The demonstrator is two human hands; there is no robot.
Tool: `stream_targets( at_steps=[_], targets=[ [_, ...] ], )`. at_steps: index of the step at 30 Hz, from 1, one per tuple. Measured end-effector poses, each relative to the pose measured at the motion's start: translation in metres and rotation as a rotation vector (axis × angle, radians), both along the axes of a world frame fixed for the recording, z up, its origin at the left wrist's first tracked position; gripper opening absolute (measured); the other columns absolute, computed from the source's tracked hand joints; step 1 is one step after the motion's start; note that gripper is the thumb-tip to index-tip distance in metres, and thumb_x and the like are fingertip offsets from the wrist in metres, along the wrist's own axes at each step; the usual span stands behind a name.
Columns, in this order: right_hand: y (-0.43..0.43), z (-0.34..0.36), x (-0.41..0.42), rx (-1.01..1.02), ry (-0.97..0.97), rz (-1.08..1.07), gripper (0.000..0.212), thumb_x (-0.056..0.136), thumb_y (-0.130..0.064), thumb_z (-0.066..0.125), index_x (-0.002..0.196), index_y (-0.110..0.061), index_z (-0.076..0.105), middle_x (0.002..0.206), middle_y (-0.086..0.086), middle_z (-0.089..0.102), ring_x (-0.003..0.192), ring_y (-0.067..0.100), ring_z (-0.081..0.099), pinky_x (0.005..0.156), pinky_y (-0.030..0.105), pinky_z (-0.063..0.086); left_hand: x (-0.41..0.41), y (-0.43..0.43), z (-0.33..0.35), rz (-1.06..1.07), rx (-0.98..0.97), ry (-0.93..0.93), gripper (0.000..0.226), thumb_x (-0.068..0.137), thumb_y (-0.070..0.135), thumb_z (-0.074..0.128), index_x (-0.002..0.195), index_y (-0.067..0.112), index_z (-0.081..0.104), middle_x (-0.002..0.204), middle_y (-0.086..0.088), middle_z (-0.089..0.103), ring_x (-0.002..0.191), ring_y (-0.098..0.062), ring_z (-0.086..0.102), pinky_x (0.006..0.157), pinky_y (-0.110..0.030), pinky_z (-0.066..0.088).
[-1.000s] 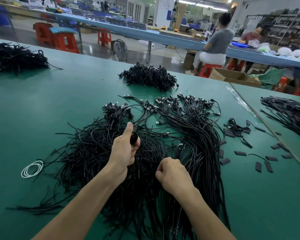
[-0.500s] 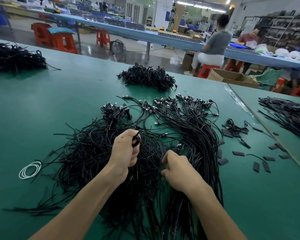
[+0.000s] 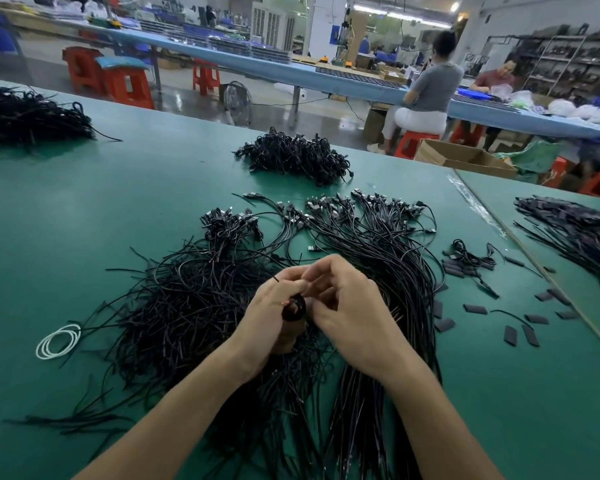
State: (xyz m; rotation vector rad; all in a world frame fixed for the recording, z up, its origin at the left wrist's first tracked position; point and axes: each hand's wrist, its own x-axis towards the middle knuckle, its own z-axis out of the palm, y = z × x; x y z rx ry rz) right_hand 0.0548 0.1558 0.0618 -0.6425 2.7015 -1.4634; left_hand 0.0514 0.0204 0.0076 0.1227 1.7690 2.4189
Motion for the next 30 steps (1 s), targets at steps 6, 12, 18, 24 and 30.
stream_targets(
  at_steps=[6,12,18,24,30],
  targets=[
    [0.005,0.005,0.004,0.163,0.068,0.048,0.037,0.086,-0.005,0.064,0.109,-0.031,0.051,0.081,-0.009,0.065,0.077,0.002,0.062,0.065,0.018,0.05,0.004,-0.003,-0.001,0.104,-0.112,0.117,0.046,0.106,0.037,0.034,0.092,0.022,0.075,0.044,0.009,0.039,0.034,-0.007,0.025,0.037,-0.016,0.024],
    [-0.001,-0.006,0.003,-0.018,-0.063,-0.115,0.01,0.087,-0.019,0.072,0.089,-0.026,0.065,0.076,-0.007,0.07,0.07,0.002,0.063,0.064,0.018,0.051,0.005,0.003,0.0,0.253,-0.087,0.164,0.048,0.107,0.027,0.027,0.103,0.03,0.075,0.046,0.004,0.042,0.037,-0.009,0.03,0.039,-0.018,0.028],
    [-0.008,-0.015,0.007,-0.155,-0.244,-0.115,0.006,0.091,-0.018,0.07,0.085,-0.019,0.071,0.07,-0.004,0.069,0.065,0.008,0.061,0.07,0.041,0.055,0.005,0.002,-0.004,0.294,-0.024,0.153,0.048,0.09,0.032,0.032,0.097,0.022,0.078,0.044,0.001,0.039,0.034,-0.01,0.028,0.039,-0.016,0.027],
    [-0.013,-0.012,0.013,0.258,0.107,-0.106,0.016,0.102,-0.014,0.048,0.099,-0.024,0.06,0.1,-0.009,0.054,0.091,0.005,0.053,0.076,0.019,0.046,0.001,0.002,-0.008,0.275,0.0,0.098,0.043,0.084,0.032,0.038,0.087,0.018,0.078,0.057,0.0,0.048,0.04,-0.006,0.035,0.04,-0.017,0.027],
    [-0.012,-0.017,0.018,0.488,0.389,-0.009,0.018,0.1,-0.004,0.047,0.112,-0.015,0.055,0.106,-0.005,0.047,0.091,0.009,0.048,0.078,0.018,0.041,0.004,0.002,-0.013,0.333,-0.048,0.09,0.059,0.101,0.055,0.033,0.091,0.019,0.079,0.045,0.007,0.048,0.038,-0.005,0.038,0.038,-0.019,0.032]
  ],
)
